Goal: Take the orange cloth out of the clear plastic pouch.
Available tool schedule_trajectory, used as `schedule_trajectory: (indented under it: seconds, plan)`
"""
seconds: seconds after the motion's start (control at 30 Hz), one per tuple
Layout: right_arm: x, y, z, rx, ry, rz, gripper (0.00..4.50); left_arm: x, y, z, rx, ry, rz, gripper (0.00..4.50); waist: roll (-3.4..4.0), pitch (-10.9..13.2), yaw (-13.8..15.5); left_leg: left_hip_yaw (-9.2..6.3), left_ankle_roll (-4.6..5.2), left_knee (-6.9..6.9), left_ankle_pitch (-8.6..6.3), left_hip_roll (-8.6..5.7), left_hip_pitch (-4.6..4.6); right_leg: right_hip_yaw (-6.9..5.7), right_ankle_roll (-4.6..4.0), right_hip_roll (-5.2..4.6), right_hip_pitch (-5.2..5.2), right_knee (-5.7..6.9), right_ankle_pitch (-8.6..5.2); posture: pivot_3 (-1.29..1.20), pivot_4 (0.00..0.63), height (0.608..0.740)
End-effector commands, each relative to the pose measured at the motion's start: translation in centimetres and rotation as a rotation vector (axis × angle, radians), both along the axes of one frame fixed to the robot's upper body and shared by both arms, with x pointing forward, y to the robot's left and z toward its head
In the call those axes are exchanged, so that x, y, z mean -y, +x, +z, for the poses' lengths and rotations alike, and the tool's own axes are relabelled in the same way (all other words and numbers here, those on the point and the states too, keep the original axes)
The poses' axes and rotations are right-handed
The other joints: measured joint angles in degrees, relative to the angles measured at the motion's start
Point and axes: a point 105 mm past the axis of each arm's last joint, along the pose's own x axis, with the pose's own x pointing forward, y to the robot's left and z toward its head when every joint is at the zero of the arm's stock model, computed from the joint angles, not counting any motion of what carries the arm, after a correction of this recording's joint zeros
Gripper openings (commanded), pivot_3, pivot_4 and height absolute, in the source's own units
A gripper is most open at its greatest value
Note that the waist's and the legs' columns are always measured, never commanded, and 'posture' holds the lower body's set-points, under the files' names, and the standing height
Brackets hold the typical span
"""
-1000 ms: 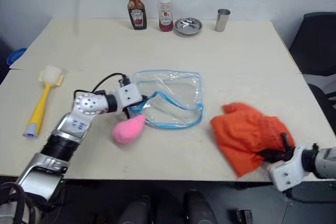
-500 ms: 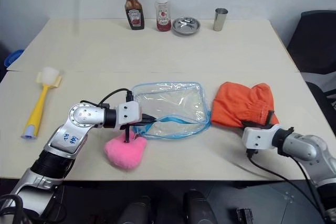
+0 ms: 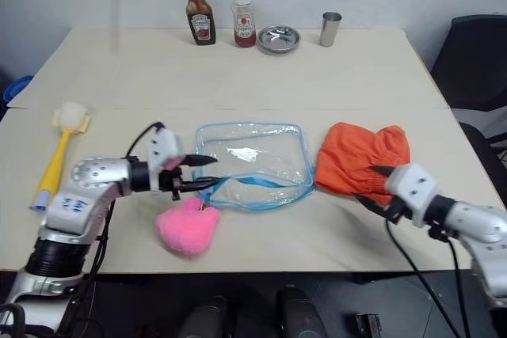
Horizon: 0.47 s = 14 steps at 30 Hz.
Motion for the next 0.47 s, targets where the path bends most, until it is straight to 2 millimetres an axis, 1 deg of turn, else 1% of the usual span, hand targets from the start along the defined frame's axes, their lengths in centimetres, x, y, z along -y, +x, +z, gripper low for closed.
schedule_trajectory:
  seconds: [0.03, 0.07, 0.1, 0.17, 0.2, 0.27, 0.33, 0.37, 0.4, 0.47]
  plan:
    - [3.5, -2.4, 2.1, -0.148, 0.097, -0.058, 4.50, -4.0, -2.0, 4.0, -0.040, -0.073, 0.010, 3.50, -0.01, 0.01, -0.01, -0.01, 0.01, -0.02, -0.01, 0.00, -0.02, -0.01, 0.00, 0.00, 0.00, -0.02, 0.00, 0.00, 0.150, 0.740]
    - [5.6, -2.7, 2.6, -0.179, 0.137, -0.129, 4.50, -5.7, -2.5, 4.5, -0.058, -0.055, 0.016, 3.50, -0.02, 0.01, -0.01, -0.04, 0.02, -0.07, -0.02, 0.00, 0.00, -0.04, 0.00, 0.01, 0.02, -0.11, 0.00, 0.00, 0.150, 0.740]
    - [7.0, -2.9, 3.1, -0.192, 0.171, -0.177, 4.50, -6.8, -2.9, 4.9, -0.070, -0.043, 0.020, 3.50, -0.03, 0.02, -0.06, -0.04, 0.03, -0.08, -0.02, -0.01, 0.00, -0.04, 0.00, 0.01, 0.02, -0.13, 0.00, 0.00, 0.150, 0.740]
    - [9.0, -3.5, 3.8, -0.221, 0.211, -0.227, 4.50, -8.4, -3.2, 5.1, -0.072, 0.018, 0.036, 3.50, -0.01, 0.02, -0.13, 0.00, 0.13, -0.14, -0.08, -0.06, 0.10, -0.02, 0.00, -0.05, 0.11, -0.19, 0.00, 0.00, 0.150, 0.740]
    - [9.5, -3.8, 4.0, -0.236, 0.218, -0.226, 4.50, -8.9, -3.1, 5.0, -0.063, 0.058, 0.046, 3.50, -0.01, 0.02, -0.15, 0.01, 0.16, -0.17, -0.10, -0.07, 0.21, -0.02, 0.00, -0.06, 0.21, -0.26, 0.00, 0.00, 0.150, 0.740]
    - [10.1, -4.2, 4.4, -0.248, 0.225, -0.225, 4.50, -9.6, -3.0, 5.1, -0.061, 0.099, 0.056, 3.50, 0.01, 0.04, -0.19, 0.00, 0.17, -0.35, -0.10, -0.06, 0.45, -0.02, 0.00, -0.04, 0.49, -0.41, -0.01, 0.00, 0.150, 0.740]
    - [10.8, -3.8, 4.9, -0.223, 0.224, -0.251, 4.50, -10.5, -2.6, 5.5, -0.037, 0.130, 0.071, 3.50, 0.00, 0.04, -0.22, -0.01, 0.18, -0.58, -0.09, -0.05, 0.66, -0.02, 0.00, -0.05, 0.72, -0.59, -0.01, 0.00, 0.150, 0.740]
    - [10.8, -3.6, 5.1, -0.210, 0.235, -0.250, 4.50, -11.0, -2.3, 5.4, -0.031, 0.151, 0.088, 3.50, 0.00, 0.04, -0.25, -0.01, 0.18, -0.64, -0.08, -0.05, 0.67, -0.02, 0.00, -0.05, 0.74, -0.64, -0.01, 0.00, 0.150, 0.740]
    - [10.6, -3.5, 5.2, -0.204, 0.249, -0.241, 4.50, -11.3, -2.1, 5.2, -0.024, 0.168, 0.097, 3.50, 0.01, 0.04, -0.25, 0.00, 0.18, -0.64, -0.08, -0.05, 0.65, -0.02, 0.00, -0.05, 0.72, -0.65, -0.01, 0.00, 0.150, 0.740]
    - [9.2, -3.1, 5.0, -0.199, 0.281, -0.188, 4.50, -11.1, -1.9, 4.5, -0.015, 0.173, 0.092, 3.50, 0.01, 0.04, -0.25, 0.00, 0.18, -0.77, -0.08, -0.06, 0.63, -0.02, 0.01, -0.05, 0.68, -0.74, -0.01, 0.00, 0.150, 0.740]
